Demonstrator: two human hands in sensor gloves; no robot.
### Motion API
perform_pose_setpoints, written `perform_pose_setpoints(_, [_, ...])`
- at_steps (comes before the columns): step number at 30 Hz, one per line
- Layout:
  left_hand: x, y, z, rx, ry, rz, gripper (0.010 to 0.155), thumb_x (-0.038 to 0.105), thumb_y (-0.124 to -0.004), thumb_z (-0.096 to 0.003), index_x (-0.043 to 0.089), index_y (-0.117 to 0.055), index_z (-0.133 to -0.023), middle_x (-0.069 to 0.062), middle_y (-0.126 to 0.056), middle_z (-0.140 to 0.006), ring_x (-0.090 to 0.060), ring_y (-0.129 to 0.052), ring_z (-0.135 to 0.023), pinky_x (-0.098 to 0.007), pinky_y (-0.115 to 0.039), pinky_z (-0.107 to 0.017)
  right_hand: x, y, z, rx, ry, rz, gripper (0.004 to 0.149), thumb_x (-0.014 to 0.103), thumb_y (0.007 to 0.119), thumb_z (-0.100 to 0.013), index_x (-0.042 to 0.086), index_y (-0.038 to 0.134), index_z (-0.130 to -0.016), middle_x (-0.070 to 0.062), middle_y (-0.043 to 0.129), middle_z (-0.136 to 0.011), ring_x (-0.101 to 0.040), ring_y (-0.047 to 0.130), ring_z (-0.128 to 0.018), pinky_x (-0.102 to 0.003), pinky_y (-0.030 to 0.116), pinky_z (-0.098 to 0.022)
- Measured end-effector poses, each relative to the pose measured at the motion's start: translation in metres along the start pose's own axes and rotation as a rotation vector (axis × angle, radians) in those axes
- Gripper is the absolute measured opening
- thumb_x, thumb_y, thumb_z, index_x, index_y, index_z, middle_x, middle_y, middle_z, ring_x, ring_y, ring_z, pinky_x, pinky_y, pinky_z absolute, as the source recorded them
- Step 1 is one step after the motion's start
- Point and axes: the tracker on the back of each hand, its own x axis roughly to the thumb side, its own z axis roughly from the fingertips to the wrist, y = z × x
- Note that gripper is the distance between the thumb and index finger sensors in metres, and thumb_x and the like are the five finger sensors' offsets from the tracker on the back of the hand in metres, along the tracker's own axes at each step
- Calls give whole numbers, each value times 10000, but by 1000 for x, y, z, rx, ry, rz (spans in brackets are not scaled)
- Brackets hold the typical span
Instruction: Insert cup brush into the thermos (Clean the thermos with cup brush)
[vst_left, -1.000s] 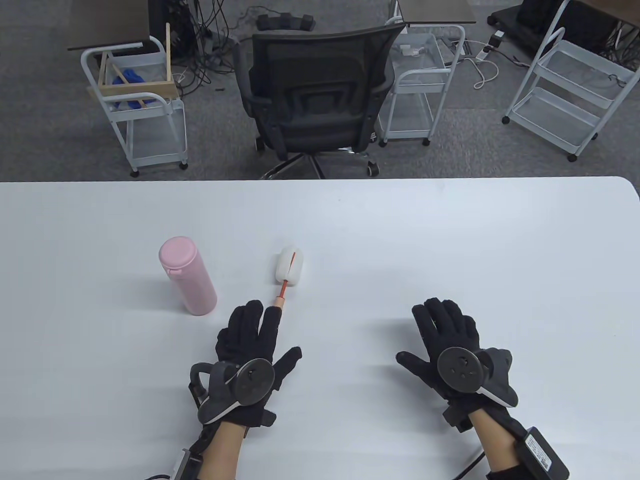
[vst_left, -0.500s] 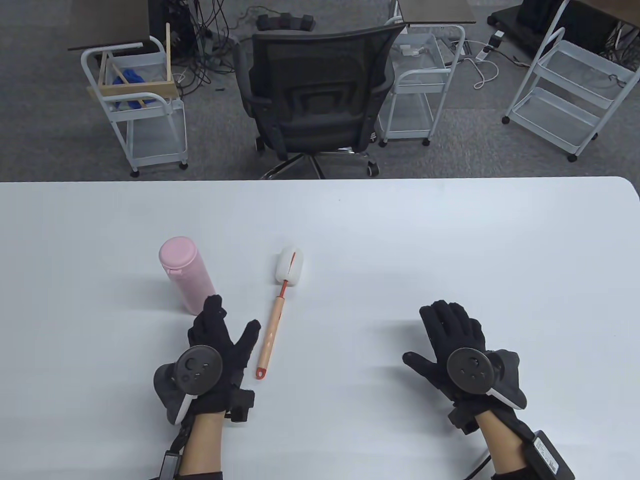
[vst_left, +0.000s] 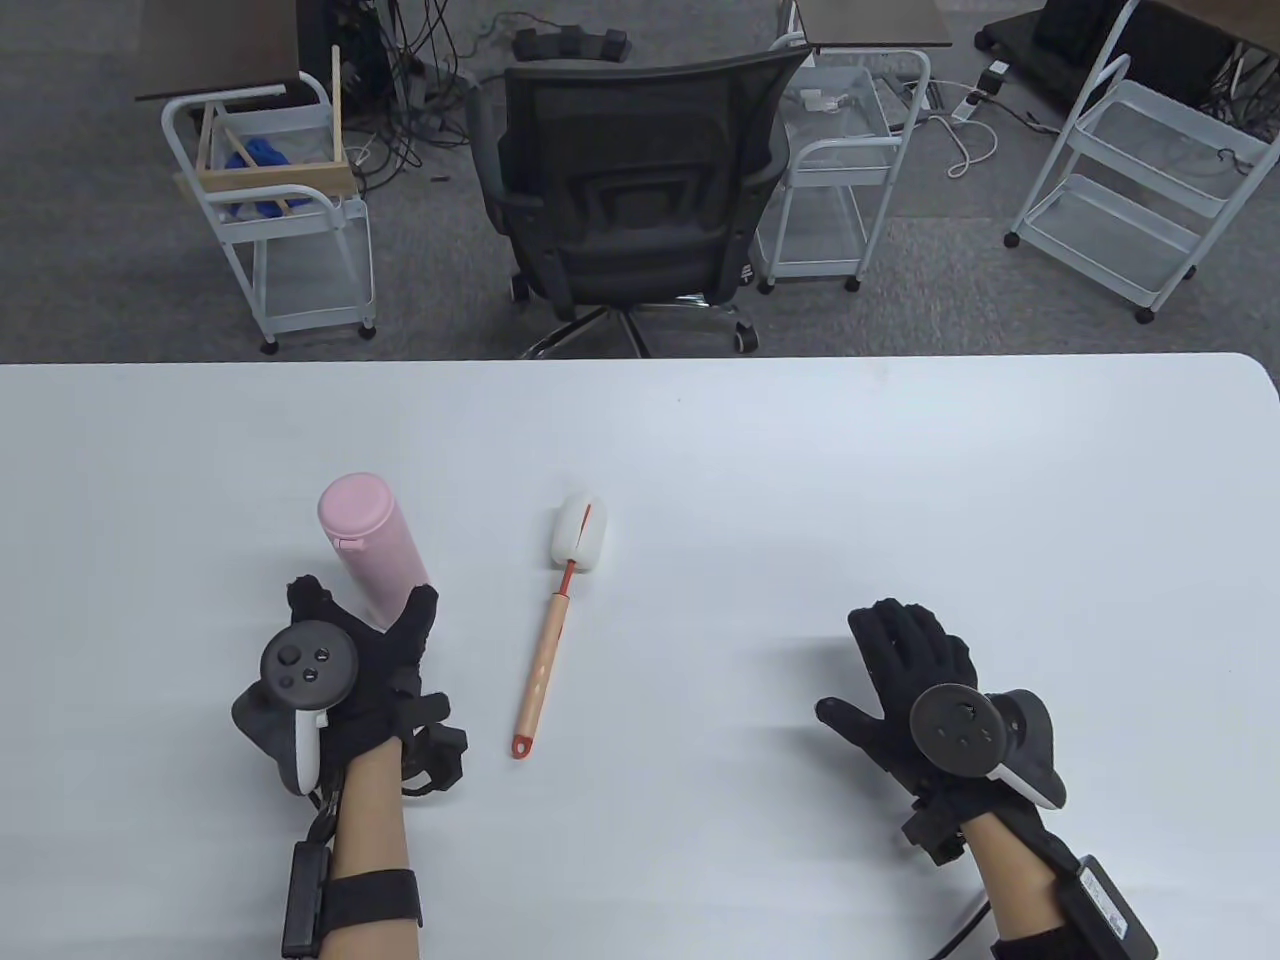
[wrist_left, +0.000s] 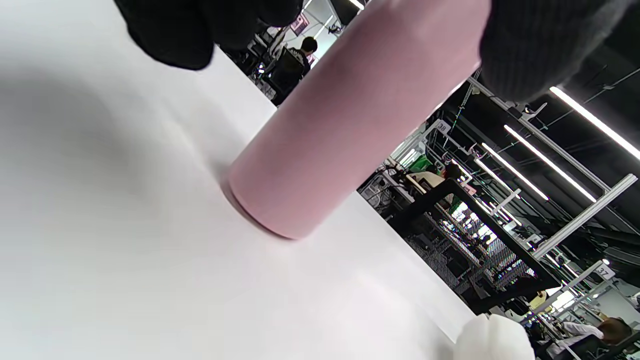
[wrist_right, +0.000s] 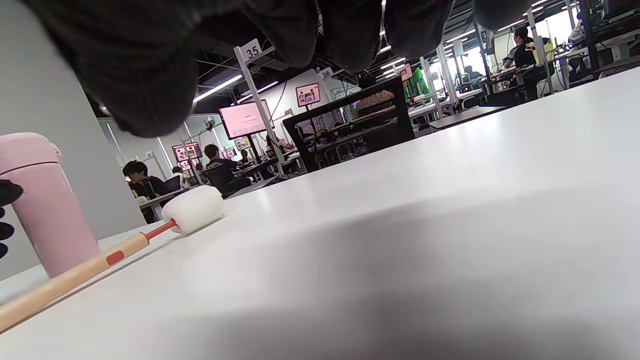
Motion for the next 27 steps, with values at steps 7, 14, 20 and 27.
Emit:
perform_pose_setpoints(7, [-4, -8, -25, 12, 40, 32, 957, 605, -802, -620, 81, -193, -1141, -224, -228, -1240, -559, -285, -1129, -741, -484, -729, -1, -1, 0, 3, 1, -9, 898, 644, 774, -510, 151, 416, -1170, -225, 428, -1203, -546, 456, -1105, -719, 440, -714])
perform_pose_setpoints(14, [-9, -14, -39, 57, 77, 59, 997, 578, -849, -482, 121, -270, -1152, -152, -348, -1241, -509, -390, -1145, -741, -518, -723, -4, -1, -1, 27, 11, -14, 902, 641, 776, -512, 151, 406, -1171, -225, 429, -1205, -544, 466, -1106, -725, 430, -713])
perform_pose_setpoints(20, [-9, -18, -43, 131, 48, 65, 963, 563, -851, -448, 122, -341, -1136, -158, -430, -1221, -450, -467, -1138, -702, -537, -725, -5, 3, -3, 74, 14, -7, 897, 639, 775, -513, 152, 409, -1171, -225, 450, -1200, -537, 497, -1102, -725, 436, -712])
perform_pose_setpoints(27, [-9, -15, -39, 137, 0, 81, 980, 555, -875, -423, 82, -370, -1118, -226, -520, -1166, -466, -589, -1096, -667, -607, -713, -6, 2, -3, 72, 16, -7, 898, 638, 776, -513, 149, 411, -1171, -226, 448, -1200, -537, 485, -1105, -725, 432, -713])
